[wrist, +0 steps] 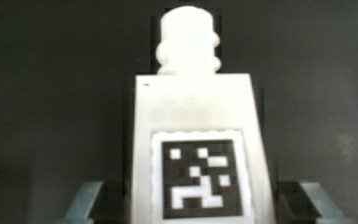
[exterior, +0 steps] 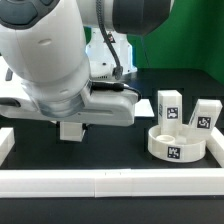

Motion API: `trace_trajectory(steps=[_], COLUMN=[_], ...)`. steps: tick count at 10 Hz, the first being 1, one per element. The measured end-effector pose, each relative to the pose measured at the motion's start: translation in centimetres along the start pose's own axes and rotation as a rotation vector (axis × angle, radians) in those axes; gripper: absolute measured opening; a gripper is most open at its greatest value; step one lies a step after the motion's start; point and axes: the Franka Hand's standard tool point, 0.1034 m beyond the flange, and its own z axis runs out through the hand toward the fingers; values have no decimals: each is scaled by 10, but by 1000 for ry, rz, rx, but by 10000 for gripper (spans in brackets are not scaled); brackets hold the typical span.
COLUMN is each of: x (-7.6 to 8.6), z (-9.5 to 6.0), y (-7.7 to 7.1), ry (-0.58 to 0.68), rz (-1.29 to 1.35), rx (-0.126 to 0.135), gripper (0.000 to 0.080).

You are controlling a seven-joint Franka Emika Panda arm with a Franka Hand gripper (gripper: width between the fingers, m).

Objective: Assemble stool

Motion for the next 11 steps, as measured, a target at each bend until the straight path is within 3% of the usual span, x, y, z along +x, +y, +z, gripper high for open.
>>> trace_trajectory(steps=[2, 4, 6, 8, 9, 11], x=[1, 0, 4, 14, 16, 6], z=[-10, -46, -44, -52, -46, -69], y=[-7, -21, -20, -21, -22, -37], ry=[41, 166, 294, 475, 532, 618], rz=[15, 27, 28, 31, 42, 37], rx=[-1, 11, 12, 9, 8, 17], gripper=[337, 337, 337, 337, 337, 337])
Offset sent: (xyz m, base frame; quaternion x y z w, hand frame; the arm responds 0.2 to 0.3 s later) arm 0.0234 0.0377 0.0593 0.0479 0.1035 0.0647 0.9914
